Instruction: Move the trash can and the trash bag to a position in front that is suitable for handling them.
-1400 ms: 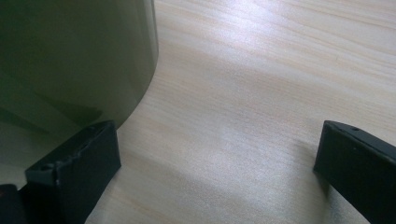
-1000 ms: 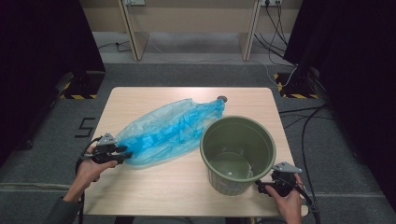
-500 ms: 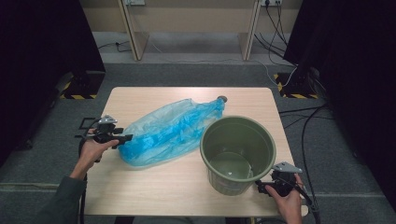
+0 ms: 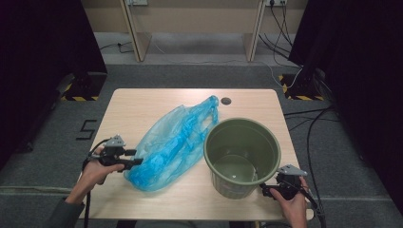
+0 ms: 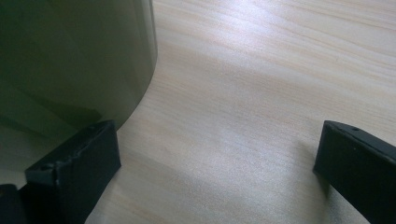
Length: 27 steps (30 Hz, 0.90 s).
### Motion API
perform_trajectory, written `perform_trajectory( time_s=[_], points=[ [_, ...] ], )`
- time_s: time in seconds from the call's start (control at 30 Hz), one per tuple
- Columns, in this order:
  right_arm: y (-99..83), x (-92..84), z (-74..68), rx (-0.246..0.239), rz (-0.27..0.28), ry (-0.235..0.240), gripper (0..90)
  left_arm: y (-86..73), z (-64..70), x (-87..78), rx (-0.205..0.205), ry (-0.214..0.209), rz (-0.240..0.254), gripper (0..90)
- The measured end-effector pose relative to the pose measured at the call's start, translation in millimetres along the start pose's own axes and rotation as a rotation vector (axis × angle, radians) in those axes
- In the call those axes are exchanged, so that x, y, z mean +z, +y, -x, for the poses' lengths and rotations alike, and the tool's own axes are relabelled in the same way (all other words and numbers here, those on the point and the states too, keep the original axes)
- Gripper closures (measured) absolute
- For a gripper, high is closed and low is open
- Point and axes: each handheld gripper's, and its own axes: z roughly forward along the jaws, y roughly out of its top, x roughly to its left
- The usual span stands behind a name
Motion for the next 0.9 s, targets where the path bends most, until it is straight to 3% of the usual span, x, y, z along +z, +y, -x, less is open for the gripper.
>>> perform_trajectory(
  time_s=[0.07,0.1,0.17,0.23,0.27,0.43,0.47,0.53,0.57,0.6,0.63,0.73,0.77,0.8,0.83,0.87,0.9],
  points=[
    [0.2,0.4,0.5,-0.004,0.002,0.000,0.2,15.7,-3.7,8.5,-0.002,0.011,0.017,37.1],
    [0.2,0.4,0.5,-0.004,0.002,0.000,0.2,15.7,-3.7,8.5,-0.002,0.011,0.017,36.1],
    [0.4,0.4,0.7,-0.003,0.001,0.002,0.3,46.0,-5.7,32.5,0.003,0.005,0.023,32.9],
    [0.5,0.5,0.8,-0.004,0.002,0.001,0.2,52.5,-5.3,39.0,0.008,-0.001,0.019,28.8],
    [0.5,0.6,0.9,-0.004,0.001,0.002,0.3,66.9,-0.1,57.8,0.005,-0.027,-0.001,27.7],
    [0.5,0.6,0.9,-0.004,0.002,0.002,0.2,78.3,14.5,90.0,0.039,-0.059,-0.030,22.3],
    [0.5,0.5,0.7,-0.001,0.001,0.002,0.3,80.7,19.7,105.0,0.060,-0.073,-0.029,18.8],
    [0.5,0.6,0.7,-0.001,0.001,0.002,0.2,80.2,24.5,118.0,0.110,-0.074,-0.054,14.7],
    [0.5,0.6,0.9,-0.004,0.001,0.002,0.3,80.2,24.5,118.0,0.110,-0.074,-0.054,17.0],
    [0.5,0.6,0.9,-0.004,0.001,0.002,0.3,78.2,26.3,127.1,0.149,-0.088,-0.096,25.9],
    [0.5,0.6,0.9,-0.004,0.001,0.002,0.3,78.2,26.3,127.1,0.149,-0.088,-0.096,41.9],
    [0.5,0.5,0.7,-0.002,0.001,0.002,0.3,69.5,22.4,136.5,0.197,0.012,-0.106,58.4],
    [0.5,0.5,0.7,-0.002,0.001,0.002,0.3,69.5,22.4,136.5,0.197,0.012,-0.106,64.0],
    [0.5,0.6,0.7,-0.002,0.001,0.002,0.3,65.4,10.6,134.8,0.148,0.012,-0.079,71.1],
    [0.5,0.5,0.7,-0.002,0.001,0.002,0.3,65.4,10.6,134.8,0.148,0.012,-0.079,73.6],
    [0.5,0.5,0.7,-0.002,0.001,0.002,0.3,63.0,-1.1,130.3,0.135,0.087,-0.071,75.4],
    [0.5,0.5,0.7,-0.002,0.001,0.002,0.3,63.0,-1.1,130.3,0.135,0.087,-0.071,75.5]
  ],
)
